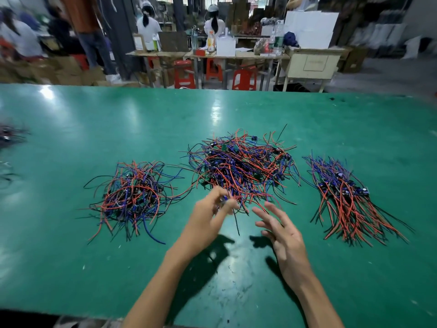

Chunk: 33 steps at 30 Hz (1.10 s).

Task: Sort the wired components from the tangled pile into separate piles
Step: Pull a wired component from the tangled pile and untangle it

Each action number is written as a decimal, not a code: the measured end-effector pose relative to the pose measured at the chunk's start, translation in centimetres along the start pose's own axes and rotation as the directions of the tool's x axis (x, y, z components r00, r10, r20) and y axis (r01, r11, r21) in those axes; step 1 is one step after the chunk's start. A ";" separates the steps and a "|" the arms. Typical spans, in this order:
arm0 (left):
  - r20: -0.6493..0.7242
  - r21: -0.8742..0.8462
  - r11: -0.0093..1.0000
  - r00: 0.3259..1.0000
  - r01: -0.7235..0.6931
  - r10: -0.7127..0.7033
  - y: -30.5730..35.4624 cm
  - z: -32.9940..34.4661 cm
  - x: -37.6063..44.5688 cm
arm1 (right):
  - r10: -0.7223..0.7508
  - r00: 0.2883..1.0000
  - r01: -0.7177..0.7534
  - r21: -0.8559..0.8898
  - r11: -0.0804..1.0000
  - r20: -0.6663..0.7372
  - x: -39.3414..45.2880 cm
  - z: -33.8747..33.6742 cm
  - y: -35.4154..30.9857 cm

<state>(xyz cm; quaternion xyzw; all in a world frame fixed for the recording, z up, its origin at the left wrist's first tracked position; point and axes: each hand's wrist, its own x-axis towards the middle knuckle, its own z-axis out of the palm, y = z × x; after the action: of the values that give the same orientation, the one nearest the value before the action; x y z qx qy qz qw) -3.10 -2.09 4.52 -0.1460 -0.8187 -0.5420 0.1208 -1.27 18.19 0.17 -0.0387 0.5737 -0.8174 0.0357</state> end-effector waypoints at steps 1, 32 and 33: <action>-0.055 -0.061 0.998 0.998 0.026 -0.029 0.4 -1.2 0.8 | 0.017 1.000 -0.017 0.034 0.999 -0.012 0.1 -0.2 0.0; 0.293 0.587 0.787 0.956 -0.188 0.010 -3.5 -1.9 -5.0 | -0.294 0.942 0.231 -0.949 0.216 0.162 -1.5 2.7 2.3; 0.277 0.593 0.784 0.961 -0.185 0.017 -3.4 -1.8 -5.5 | -0.286 0.945 0.222 -0.951 0.214 0.156 -1.4 2.7 2.3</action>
<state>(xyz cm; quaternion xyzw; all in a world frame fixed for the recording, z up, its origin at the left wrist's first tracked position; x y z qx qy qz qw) 0.78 -5.61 0.33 -0.2116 -0.9494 -0.2163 0.0834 0.49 15.01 -1.13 -0.1236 0.9360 -0.2963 -0.1443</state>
